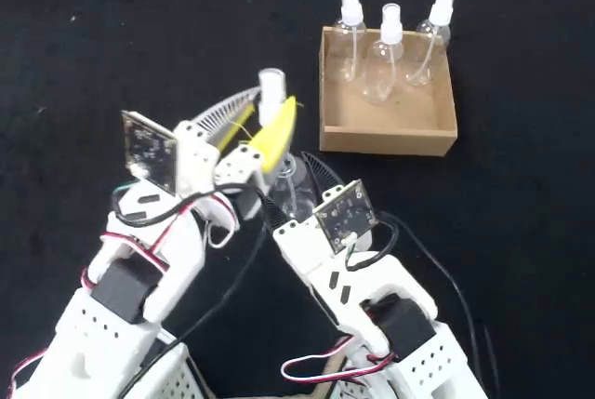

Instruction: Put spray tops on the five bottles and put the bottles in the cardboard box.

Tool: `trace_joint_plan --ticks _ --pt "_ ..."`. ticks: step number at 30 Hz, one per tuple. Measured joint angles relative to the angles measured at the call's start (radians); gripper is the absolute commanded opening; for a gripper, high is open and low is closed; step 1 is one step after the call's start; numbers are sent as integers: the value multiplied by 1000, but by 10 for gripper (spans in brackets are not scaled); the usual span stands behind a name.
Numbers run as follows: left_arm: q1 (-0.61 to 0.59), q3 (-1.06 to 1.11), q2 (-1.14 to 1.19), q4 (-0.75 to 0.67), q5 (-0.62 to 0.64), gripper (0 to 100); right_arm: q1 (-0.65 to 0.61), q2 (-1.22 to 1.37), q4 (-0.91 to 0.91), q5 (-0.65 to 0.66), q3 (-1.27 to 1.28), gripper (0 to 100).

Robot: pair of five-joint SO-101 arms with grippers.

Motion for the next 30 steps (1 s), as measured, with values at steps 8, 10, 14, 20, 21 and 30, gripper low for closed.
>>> trace_joint_plan --ticks 8,10,14,20,21,30 --pt "49 3 0 0 -3 131 0 0 0 0 0 191" --pt "55 3 0 12 -3 131 0 0 0 0 0 191" --pt "52 3 0 43 -3 137 0 0 0 0 0 191" --pt "52 11 0 46 -3 241 0 0 0 0 0 191" --pt "52 11 0 46 -3 241 0 0 0 0 0 191" --pt "40 11 0 46 -3 241 0 0 0 0 0 191"
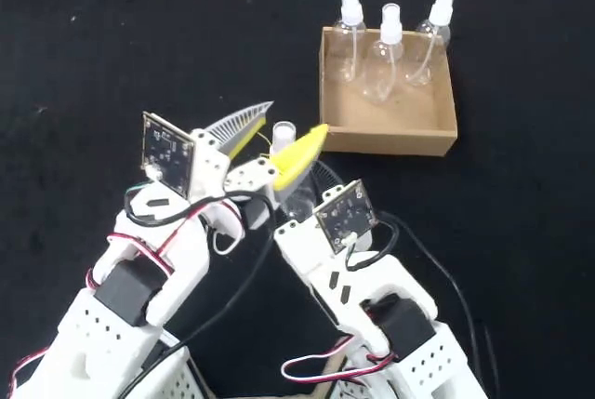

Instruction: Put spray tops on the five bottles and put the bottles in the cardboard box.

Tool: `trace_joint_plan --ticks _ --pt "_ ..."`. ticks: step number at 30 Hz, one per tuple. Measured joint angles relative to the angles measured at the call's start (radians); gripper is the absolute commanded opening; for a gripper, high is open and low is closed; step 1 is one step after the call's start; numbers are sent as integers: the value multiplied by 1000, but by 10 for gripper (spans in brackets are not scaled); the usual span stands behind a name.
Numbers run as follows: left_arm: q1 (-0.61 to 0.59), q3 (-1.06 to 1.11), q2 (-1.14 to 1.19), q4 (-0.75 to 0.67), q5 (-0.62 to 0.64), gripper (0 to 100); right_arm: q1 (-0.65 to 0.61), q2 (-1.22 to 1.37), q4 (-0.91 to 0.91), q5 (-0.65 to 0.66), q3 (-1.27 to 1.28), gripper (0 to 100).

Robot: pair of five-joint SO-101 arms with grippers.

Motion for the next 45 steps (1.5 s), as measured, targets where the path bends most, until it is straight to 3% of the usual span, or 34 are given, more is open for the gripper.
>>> trace_joint_plan --ticks 5,13,19,23,29,37,41,45 --pt "-92 0 -55 18 0 241 0 0 0 0 0 191" --pt "-129 -3 -83 9 0 241 0 0 0 0 0 191" --pt "-322 35 -94 8 0 241 6 0 34 0 0 191" --pt "-439 153 -97 8 2 241 114 0 104 0 -52 191" --pt "-503 359 -97 8 2 241 334 0 66 0 -89 191" --pt "-509 480 -97 -3 2 241 365 0 -149 0 -72 190" --pt "-509 577 -97 -120 2 241 365 0 -219 0 -69 190" --pt "-509 710 -95 -327 3 241 365 3 -292 0 -69 190"
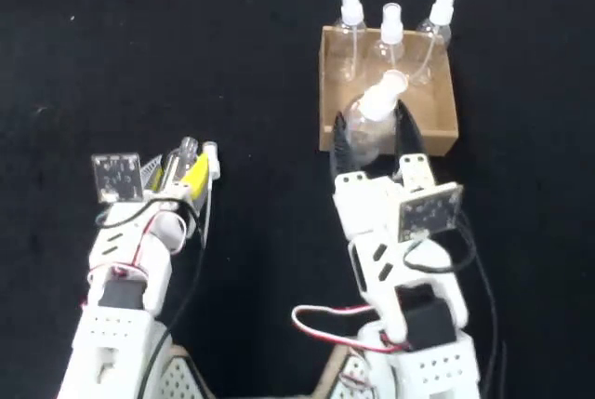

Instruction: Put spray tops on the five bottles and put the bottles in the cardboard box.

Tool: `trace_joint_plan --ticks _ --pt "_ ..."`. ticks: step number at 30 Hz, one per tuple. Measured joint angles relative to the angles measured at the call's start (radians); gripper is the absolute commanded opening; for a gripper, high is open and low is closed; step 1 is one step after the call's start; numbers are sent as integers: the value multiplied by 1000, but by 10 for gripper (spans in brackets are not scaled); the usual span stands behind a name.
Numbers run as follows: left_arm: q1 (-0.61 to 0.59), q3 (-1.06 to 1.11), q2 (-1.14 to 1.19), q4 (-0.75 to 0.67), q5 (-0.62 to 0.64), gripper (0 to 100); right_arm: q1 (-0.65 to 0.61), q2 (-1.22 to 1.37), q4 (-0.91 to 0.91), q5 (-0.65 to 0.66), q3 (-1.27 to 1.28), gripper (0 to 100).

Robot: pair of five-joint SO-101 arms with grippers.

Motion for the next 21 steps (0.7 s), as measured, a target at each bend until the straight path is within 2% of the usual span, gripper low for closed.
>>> trace_joint_plan --ticks 2,4,11,17,21 --pt "-2 8 -12 -101 -2 241 0 43 -52 0 0 190" --pt "-2 12 -3 -130 -2 241 0 138 -115 0 0 190" --pt "5 12 -3 -133 -2 241 0 539 -364 0 -68 190" --pt "60 12 -3 -104 -2 241 29 951 -618 0 -176 190" --pt "110 12 -3 -97 -3 241 68 1197 -707 0 -278 191"
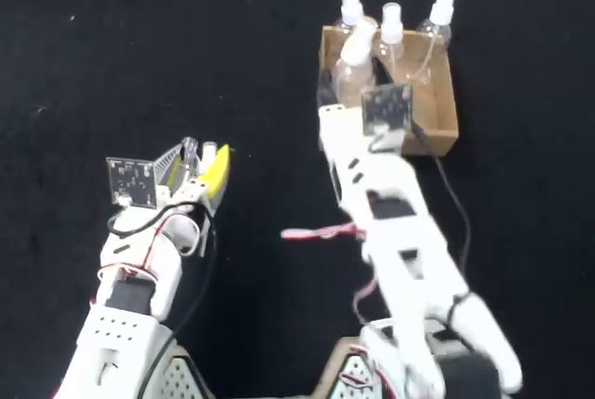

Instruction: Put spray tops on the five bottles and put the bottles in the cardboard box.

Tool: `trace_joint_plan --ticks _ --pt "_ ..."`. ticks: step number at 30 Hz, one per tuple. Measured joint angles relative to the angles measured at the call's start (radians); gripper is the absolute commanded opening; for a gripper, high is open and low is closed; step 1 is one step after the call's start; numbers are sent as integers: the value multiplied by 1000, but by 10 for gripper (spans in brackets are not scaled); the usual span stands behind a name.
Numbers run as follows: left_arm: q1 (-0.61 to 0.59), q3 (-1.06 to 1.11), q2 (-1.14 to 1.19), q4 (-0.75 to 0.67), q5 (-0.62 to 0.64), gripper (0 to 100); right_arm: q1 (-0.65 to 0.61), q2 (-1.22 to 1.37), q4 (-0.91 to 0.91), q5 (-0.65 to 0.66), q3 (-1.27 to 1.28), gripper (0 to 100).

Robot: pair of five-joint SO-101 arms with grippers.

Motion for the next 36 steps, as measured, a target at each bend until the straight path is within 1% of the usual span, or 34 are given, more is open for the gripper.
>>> trace_joint_plan --ticks 4,7,27,30,36 --pt "12 0 0 0 0 241 15 180 -14 0 -100 191" --pt "18 2 0 0 0 241 15 247 -17 0 -133 191" --pt "17 2 0 0 0 241 20 261 -38 0 -147 191" --pt "17 2 0 0 0 241 20 281 -120 0 -147 191" --pt "17 2 0 0 0 241 20 417 -434 0 -87 191"
